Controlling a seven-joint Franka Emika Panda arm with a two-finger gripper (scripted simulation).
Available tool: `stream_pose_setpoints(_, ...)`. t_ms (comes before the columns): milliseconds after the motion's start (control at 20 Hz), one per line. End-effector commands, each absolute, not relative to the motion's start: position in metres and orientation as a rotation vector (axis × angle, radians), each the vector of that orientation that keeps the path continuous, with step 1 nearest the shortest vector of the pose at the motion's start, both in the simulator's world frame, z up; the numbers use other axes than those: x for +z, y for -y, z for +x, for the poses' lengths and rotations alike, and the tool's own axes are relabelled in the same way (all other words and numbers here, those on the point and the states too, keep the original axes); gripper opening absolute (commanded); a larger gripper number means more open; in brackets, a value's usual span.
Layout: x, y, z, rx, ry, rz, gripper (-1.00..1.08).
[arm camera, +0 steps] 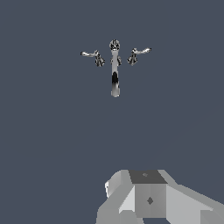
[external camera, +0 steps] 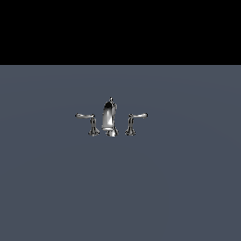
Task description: Turn on the faucet by rotating a designated handle.
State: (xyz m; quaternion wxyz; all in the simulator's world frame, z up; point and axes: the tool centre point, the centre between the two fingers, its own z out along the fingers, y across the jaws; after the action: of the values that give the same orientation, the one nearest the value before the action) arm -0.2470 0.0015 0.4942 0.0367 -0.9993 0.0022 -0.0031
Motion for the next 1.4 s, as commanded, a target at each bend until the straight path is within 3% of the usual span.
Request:
stream_pose_setpoints(0, 0.494, -0.001, -0.247, -0.009, -0.007, -3.068, -1.0)
stream_pose_setpoints(650, 0.467, -0.015, -0.224, -0.009, -0.167, -3.067, -1.0)
stream_pose_setpoints(1350, 0.384, -0.039, -0.145, -0.006, -0.649, -3.012, -1.0)
